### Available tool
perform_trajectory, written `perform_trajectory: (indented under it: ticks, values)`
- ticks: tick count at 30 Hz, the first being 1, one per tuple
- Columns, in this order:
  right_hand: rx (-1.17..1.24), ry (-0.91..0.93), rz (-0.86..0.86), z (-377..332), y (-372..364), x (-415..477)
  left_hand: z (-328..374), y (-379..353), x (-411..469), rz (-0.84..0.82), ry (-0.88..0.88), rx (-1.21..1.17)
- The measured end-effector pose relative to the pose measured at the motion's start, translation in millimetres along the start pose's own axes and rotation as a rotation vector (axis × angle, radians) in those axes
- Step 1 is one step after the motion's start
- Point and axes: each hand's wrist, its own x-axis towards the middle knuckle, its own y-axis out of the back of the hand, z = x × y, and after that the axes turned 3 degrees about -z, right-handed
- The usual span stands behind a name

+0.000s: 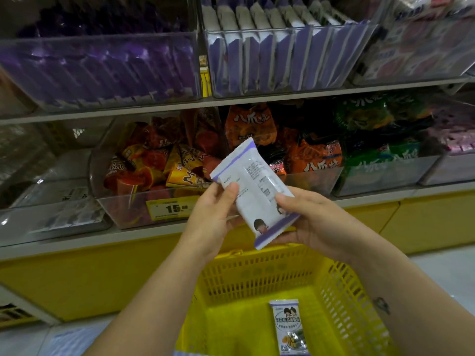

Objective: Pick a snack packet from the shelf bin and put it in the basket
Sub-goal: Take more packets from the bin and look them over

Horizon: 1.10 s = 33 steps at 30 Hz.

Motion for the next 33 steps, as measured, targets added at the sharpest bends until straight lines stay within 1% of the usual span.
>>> perform_trajectory:
  ticks: [2,3,4,7,9,13,17,20,23,26,28,29,30,32,33]
  values:
    - [-0.106,0.034,0.076,4,-4,1,-2,-2,-2,0.159,-0.088,0.307]
    - [-0.153,0.06,0.121,6,-7,2,-4,-4,-3,0.201,-0.121,0.406]
    - [-0.197,0.087,0.158,8,-10,3,-6,-5,-6,0.185,-0.142,0.45]
    - [-0.316,0.135,0.211,12,-17,6,-10,-12,-13,-0.005,-0.135,0.422]
    - [-0.357,0.143,0.209,13,-20,7,-11,-12,-13,-0.051,-0.099,0.368]
    - [-0.498,0.185,0.193,15,-25,9,-13,-10,-12,0.0,-0.096,0.309]
    - [-0.484,0.197,0.181,16,-25,9,-9,-3,-7,0.081,-0.023,0.214]
    - [-0.49,0.182,0.154,16,-23,7,-2,2,-6,0.082,-0.017,0.159]
    - [-0.441,0.151,0.101,13,-20,3,3,6,-9,0.07,-0.034,0.143]
    - [-0.379,0.096,0.057,10,-17,0,4,7,-12,0.084,-0.082,0.176]
    - [-0.28,0.08,0.034,7,-17,-2,7,5,-16,0.085,-0.113,0.2]
    - [-0.194,0.082,0.029,5,-16,-3,9,4,-17,0.068,-0.127,0.222]
    - [-0.083,0.091,0.027,1,-16,-4,11,2,-19,0.025,-0.142,0.244]
    - [0.147,0.119,0.037,-12,-15,-7,19,-4,-25,-0.116,-0.158,0.269]
    - [0.218,0.136,0.044,-21,-14,-10,24,-9,-27,-0.177,-0.17,0.268]
